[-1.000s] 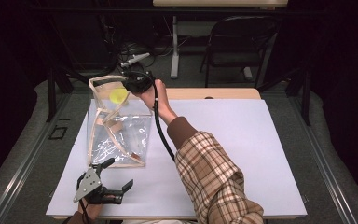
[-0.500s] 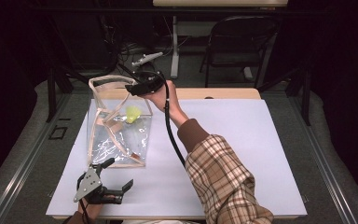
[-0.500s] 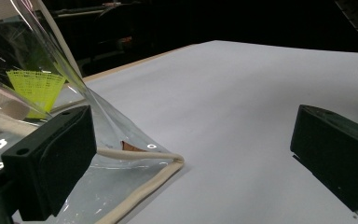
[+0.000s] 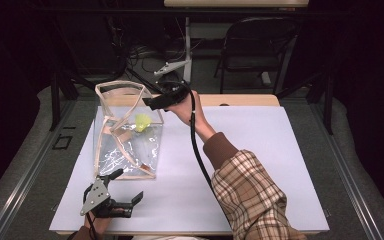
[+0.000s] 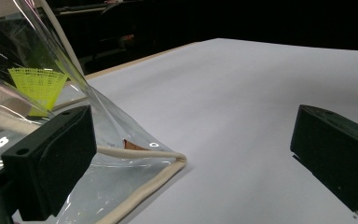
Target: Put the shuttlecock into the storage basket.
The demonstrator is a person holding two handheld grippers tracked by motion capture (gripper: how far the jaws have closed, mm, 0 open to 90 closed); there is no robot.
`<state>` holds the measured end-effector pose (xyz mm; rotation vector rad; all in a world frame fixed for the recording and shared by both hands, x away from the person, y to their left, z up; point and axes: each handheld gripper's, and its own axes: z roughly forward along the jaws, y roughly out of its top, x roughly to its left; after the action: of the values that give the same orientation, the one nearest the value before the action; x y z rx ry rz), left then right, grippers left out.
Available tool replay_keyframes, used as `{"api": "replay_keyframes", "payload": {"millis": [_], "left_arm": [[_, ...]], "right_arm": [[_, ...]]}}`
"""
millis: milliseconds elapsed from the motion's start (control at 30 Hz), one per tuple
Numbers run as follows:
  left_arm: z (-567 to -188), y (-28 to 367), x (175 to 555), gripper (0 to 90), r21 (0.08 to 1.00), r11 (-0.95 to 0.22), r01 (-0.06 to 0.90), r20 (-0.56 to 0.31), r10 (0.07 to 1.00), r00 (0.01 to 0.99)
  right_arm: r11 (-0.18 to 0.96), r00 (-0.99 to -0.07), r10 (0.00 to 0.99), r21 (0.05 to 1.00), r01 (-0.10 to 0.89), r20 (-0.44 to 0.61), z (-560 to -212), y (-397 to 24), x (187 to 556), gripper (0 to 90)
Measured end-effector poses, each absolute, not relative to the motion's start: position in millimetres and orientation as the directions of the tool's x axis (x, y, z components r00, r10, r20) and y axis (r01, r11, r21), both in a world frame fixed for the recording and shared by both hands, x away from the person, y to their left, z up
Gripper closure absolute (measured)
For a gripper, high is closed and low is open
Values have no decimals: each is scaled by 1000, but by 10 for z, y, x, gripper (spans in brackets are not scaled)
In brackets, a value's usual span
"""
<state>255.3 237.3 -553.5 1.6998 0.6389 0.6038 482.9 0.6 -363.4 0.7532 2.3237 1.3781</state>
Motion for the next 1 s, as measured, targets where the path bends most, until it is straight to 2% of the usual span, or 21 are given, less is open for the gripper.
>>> {"api": "replay_keyframes", "payload": {"millis": [667,1000], "left_arm": [[-5540,2365,2547,3,977,-188,96,61,689,722],[-5541,2365,2545,3,977,-188,99,59,688,724]], "right_arm": [[404,-808,587,884,236,-53,-3680,-390,4574,12],[406,-807,587,888,217,-71,-3698,-571,4406,0]]}}
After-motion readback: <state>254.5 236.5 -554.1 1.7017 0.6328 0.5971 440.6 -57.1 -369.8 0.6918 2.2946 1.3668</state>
